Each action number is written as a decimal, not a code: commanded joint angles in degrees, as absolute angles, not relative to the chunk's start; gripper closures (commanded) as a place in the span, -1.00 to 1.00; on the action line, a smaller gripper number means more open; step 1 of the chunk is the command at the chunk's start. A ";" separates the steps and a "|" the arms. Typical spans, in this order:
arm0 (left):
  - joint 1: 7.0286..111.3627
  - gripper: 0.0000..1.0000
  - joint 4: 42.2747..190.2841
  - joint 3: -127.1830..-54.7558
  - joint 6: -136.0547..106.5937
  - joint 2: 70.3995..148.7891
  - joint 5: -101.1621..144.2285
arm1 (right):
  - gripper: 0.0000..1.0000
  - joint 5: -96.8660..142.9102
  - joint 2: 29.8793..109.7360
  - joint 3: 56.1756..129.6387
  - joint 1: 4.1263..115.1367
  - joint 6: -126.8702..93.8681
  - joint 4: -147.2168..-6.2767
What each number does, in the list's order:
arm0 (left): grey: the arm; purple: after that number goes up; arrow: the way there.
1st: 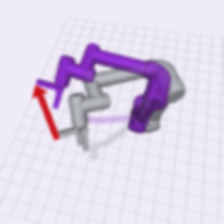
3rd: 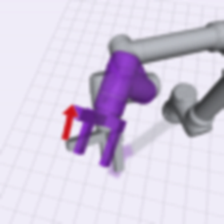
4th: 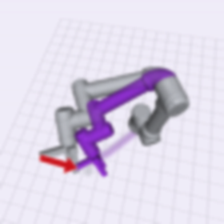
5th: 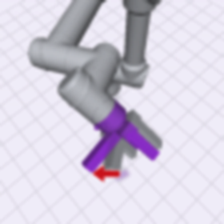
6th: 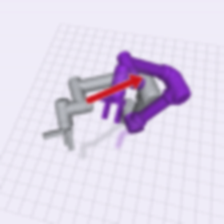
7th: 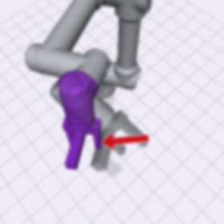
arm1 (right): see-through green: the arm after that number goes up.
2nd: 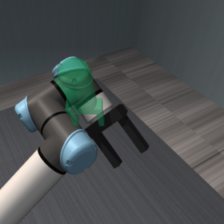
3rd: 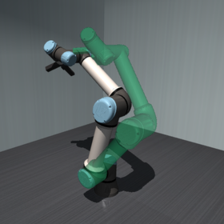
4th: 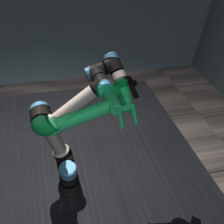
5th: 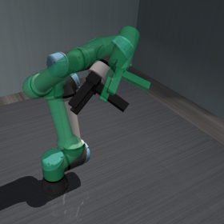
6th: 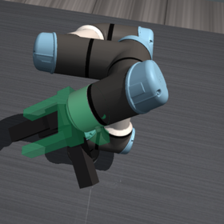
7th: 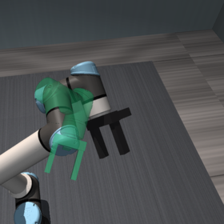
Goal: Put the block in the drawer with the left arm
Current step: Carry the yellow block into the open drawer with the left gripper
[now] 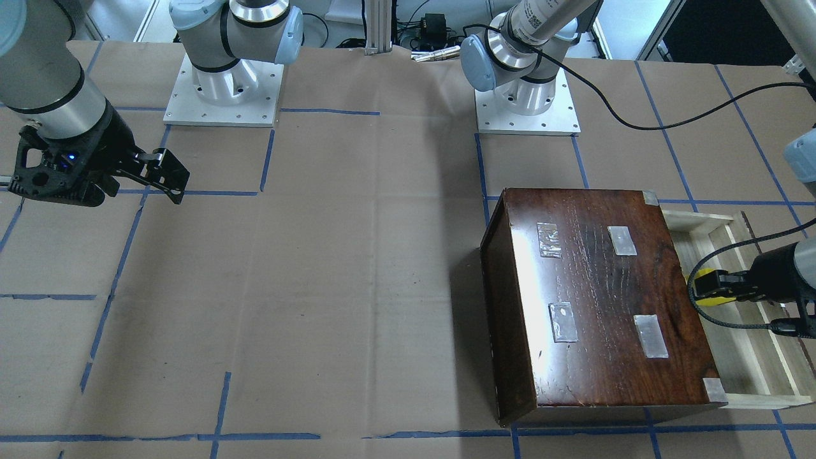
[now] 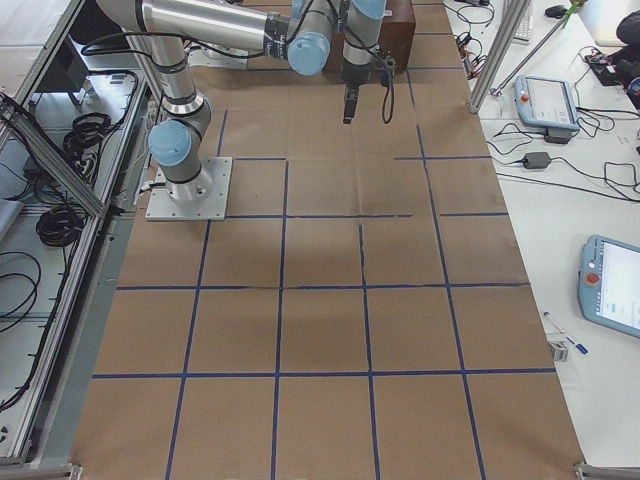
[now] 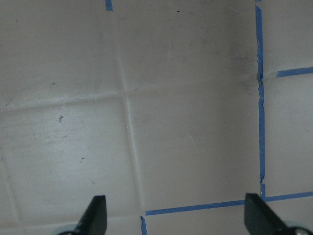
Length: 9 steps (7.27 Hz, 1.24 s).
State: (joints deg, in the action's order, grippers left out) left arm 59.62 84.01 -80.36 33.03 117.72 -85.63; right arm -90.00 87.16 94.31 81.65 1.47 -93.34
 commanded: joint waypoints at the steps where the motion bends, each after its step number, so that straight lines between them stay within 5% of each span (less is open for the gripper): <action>1: 59.68 0.94 83.58 -80.16 33.05 117.77 -85.43 | -1.00 -90.00 87.19 94.22 81.65 1.41 -93.34; 3: 59.77 -0.04 83.32 -80.59 33.13 117.77 -85.52 | -1.00 -90.00 87.19 94.31 81.65 1.41 -93.34; 4: 59.77 -0.25 83.32 -80.60 33.13 117.77 -85.60 | -1.00 -90.00 87.19 94.31 81.65 1.49 -93.34; 9: 59.85 -0.49 83.49 -79.54 32.96 116.46 -86.04 | -1.00 -90.00 87.19 94.31 81.65 1.41 -93.34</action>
